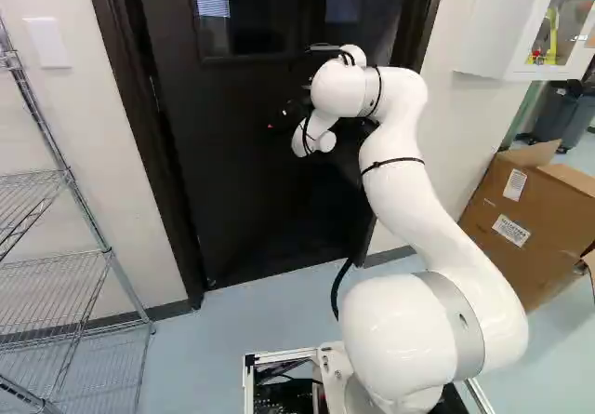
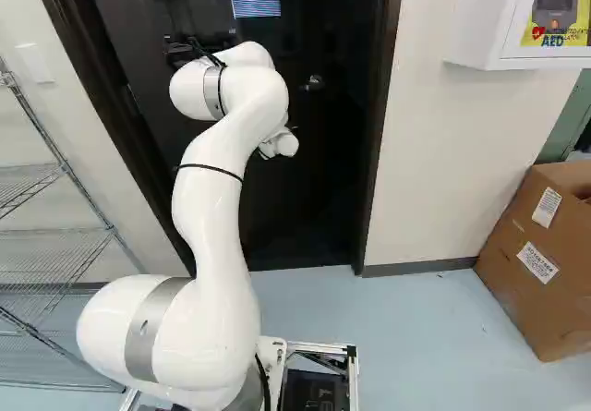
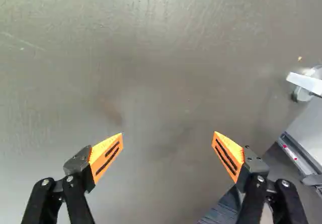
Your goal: Open the door and move inside
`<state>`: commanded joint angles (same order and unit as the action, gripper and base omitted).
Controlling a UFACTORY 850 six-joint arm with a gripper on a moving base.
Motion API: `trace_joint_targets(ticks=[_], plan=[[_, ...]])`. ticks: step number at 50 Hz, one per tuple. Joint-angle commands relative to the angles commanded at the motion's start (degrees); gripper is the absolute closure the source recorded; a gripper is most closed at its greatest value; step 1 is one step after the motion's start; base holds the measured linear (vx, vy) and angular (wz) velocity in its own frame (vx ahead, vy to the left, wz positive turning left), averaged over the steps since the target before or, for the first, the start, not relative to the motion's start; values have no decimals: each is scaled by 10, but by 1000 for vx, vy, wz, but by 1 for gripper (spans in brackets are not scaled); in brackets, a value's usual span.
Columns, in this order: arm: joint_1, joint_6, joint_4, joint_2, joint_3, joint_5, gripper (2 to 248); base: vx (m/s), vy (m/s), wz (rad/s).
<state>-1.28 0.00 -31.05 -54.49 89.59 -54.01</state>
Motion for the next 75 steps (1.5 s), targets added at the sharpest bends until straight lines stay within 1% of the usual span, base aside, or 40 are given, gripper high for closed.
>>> trace_joint_targets(ticks=[15, 28, 48, 75], plan=[[-19, 0, 0, 6, -9, 0, 3, 0, 0, 0], [-36, 0, 0, 23, -34, 0, 3, 0, 0, 0], [-60, 0, 0, 67, -99, 0, 3, 0, 0, 0], [-81, 0, 0, 141, -205, 0, 3, 0, 0, 0]])
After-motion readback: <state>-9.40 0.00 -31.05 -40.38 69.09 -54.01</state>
